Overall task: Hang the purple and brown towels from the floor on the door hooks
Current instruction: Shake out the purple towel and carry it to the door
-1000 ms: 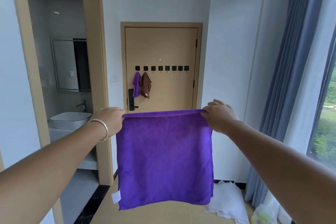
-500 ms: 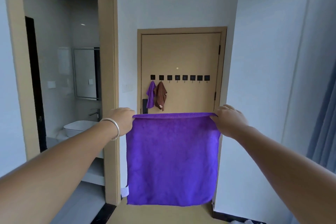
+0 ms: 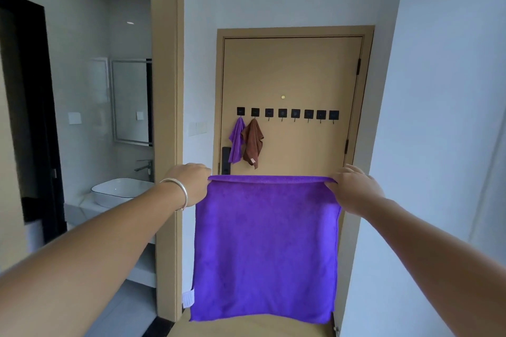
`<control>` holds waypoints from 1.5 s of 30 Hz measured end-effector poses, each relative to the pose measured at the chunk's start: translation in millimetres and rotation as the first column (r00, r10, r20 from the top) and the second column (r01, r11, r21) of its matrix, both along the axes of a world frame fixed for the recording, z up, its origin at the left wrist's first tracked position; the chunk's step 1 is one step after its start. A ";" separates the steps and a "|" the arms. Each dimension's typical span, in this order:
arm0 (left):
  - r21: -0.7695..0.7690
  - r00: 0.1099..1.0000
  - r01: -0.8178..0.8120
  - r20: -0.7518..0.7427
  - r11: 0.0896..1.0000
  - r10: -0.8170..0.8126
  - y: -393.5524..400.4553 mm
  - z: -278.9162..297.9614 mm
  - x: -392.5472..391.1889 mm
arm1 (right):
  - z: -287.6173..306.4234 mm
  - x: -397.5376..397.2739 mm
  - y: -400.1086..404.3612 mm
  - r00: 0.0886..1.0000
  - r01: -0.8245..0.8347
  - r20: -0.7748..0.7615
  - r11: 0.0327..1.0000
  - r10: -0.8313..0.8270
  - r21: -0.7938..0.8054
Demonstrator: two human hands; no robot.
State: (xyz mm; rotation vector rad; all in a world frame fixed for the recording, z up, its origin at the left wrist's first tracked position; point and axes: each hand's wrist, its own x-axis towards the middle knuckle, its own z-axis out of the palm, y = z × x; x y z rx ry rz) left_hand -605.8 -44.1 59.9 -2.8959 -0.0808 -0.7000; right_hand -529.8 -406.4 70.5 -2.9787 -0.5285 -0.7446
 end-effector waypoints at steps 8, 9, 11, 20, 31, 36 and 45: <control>-0.013 0.996 0.071 0.047 0.997 -0.070 86.1 24.1 119.5 | 18.4 104.1 79.9 0.998 0.048 0.039 0.998 -0.049 0.035; -0.014 0.996 0.074 0.049 0.997 -0.073 95.3 26.2 132.6 | 19.4 116.1 89.0 0.998 0.052 0.044 0.998 -0.053 0.030; 0.006 0.996 0.074 0.045 0.997 -0.075 111.3 28.6 155.9 | 19.7 139.1 104.7 0.997 0.052 0.049 0.998 -0.053 0.022; 0.047 0.998 0.056 0.022 0.997 -0.057 157.7 23.2 248.2 | 9.3 235.0 151.1 0.996 0.062 0.064 0.998 -0.062 -0.010; 0.056 1.000 0.018 0.010 0.998 -0.019 172.1 25.2 399.3 | 6.5 401.5 166.9 0.999 0.046 0.007 0.998 -0.046 0.034; 0.052 0.999 0.033 0.037 0.998 -0.035 165.1 35.8 479.0 | 20.7 488.3 162.7 0.998 0.055 0.011 0.997 -0.056 0.057; 0.029 1.000 0.007 0.027 1.000 -0.008 157.8 31.2 595.9 | 22.3 605.5 158.8 0.999 0.038 0.011 0.998 -0.038 0.053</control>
